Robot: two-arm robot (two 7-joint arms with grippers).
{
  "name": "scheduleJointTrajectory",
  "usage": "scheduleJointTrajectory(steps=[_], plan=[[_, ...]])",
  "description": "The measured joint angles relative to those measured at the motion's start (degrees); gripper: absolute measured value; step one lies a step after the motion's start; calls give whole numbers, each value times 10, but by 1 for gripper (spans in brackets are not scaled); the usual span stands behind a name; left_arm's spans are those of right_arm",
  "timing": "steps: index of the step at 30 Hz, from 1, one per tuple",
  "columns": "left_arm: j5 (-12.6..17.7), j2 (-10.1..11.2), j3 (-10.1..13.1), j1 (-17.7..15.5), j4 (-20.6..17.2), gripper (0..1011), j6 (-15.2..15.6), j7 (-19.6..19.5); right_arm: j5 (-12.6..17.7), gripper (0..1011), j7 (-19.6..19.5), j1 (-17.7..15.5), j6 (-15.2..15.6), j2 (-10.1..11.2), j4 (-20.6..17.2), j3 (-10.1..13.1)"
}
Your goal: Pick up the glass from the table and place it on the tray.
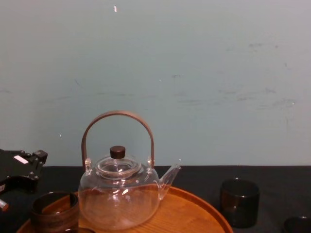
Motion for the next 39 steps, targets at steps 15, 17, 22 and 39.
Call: scheduleJointTrajectory(steps=[15, 17, 22, 39], plan=[[0, 0, 0, 0, 0, 0, 0, 0, -11, 1002, 16, -68, -10, 0, -48, 9], [0, 0, 0, 0, 0, 0, 0, 0, -11, 1002, 21, -75, -12, -1, -51, 10], [0, 0, 0, 0, 0, 0, 0, 0, -12, 1002, 32, -88, -19, -4, -59, 11], [0, 0, 0, 0, 0, 0, 0, 0, -7, 1002, 58, -115, -17, -25, -54, 25]])
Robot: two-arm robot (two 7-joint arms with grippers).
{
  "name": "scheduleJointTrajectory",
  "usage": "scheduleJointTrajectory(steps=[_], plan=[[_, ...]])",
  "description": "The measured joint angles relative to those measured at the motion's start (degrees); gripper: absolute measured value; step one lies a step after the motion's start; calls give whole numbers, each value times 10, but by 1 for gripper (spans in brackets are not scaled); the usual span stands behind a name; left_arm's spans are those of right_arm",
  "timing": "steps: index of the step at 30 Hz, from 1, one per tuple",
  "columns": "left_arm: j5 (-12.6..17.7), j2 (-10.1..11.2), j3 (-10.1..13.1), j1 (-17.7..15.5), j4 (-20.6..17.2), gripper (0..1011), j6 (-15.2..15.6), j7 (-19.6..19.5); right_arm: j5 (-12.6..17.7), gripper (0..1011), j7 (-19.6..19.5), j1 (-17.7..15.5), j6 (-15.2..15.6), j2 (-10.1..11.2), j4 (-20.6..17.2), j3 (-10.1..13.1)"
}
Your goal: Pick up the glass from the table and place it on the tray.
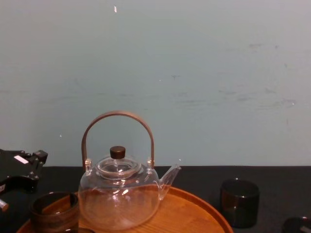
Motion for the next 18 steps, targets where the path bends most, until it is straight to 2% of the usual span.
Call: scheduleJointTrajectory(steps=[18], plan=[[0, 0, 0, 0, 0, 0, 0, 0, -1, 1002, 34, -2, 3, -27, 30, 10]])
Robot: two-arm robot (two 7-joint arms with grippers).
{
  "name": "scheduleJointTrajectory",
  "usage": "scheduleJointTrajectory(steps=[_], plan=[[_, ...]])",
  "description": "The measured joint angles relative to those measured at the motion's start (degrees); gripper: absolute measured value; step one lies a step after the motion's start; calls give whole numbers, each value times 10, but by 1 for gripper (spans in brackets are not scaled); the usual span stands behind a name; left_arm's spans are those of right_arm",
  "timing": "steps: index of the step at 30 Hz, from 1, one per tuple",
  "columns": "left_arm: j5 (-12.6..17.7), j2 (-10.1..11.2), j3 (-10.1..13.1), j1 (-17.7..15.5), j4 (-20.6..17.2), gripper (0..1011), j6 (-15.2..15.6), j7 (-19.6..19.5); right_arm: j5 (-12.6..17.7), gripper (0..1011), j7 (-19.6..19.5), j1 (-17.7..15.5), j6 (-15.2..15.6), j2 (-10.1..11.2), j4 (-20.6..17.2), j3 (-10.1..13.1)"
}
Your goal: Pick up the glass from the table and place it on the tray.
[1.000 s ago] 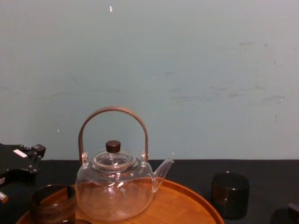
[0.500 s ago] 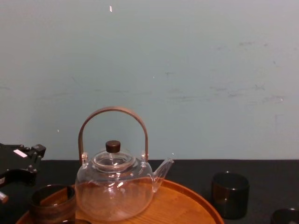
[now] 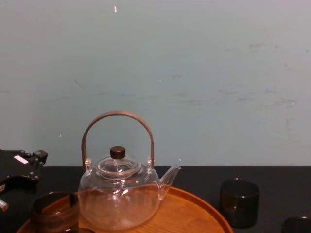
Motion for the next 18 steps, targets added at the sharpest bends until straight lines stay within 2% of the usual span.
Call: scheduleJointTrajectory(steps=[18], plan=[[0, 0, 0, 0, 0, 0, 0, 0, -8, 1002, 22, 0, 5, -23, 19, 18]])
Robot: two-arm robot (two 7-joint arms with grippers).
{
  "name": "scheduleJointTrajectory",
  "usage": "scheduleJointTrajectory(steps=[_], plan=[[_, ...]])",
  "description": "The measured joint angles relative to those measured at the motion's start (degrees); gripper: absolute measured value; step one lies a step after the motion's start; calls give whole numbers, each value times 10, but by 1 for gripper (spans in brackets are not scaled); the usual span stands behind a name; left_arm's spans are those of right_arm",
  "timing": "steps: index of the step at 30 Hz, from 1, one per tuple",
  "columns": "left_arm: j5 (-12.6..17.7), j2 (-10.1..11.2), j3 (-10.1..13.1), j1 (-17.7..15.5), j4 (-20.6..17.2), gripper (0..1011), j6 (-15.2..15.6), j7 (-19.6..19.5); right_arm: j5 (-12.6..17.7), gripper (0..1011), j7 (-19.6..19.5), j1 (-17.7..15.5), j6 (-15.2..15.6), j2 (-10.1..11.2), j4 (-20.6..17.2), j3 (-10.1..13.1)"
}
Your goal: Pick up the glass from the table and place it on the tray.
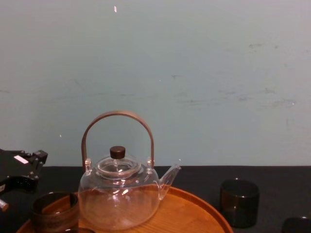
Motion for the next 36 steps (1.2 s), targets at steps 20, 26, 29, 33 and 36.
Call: scheduleJointTrajectory(steps=[20, 26, 29, 33, 36], plan=[[0, 0, 0, 0, 0, 0, 0, 0, -5, 1002, 44, 50, 12, -35, 63, 13], [0, 0, 0, 0, 0, 0, 0, 0, -11, 1002, 60, 73, 12, -46, 85, 12], [0, 0, 0, 0, 0, 0, 0, 0, -13, 1002, 67, 81, 13, -51, 95, 10], [0, 0, 0, 0, 0, 0, 0, 0, -20, 1002, 74, 97, 13, -62, 114, 7], [0, 0, 0, 0, 0, 0, 0, 0, -27, 1002, 74, 105, 13, -70, 123, 7]])
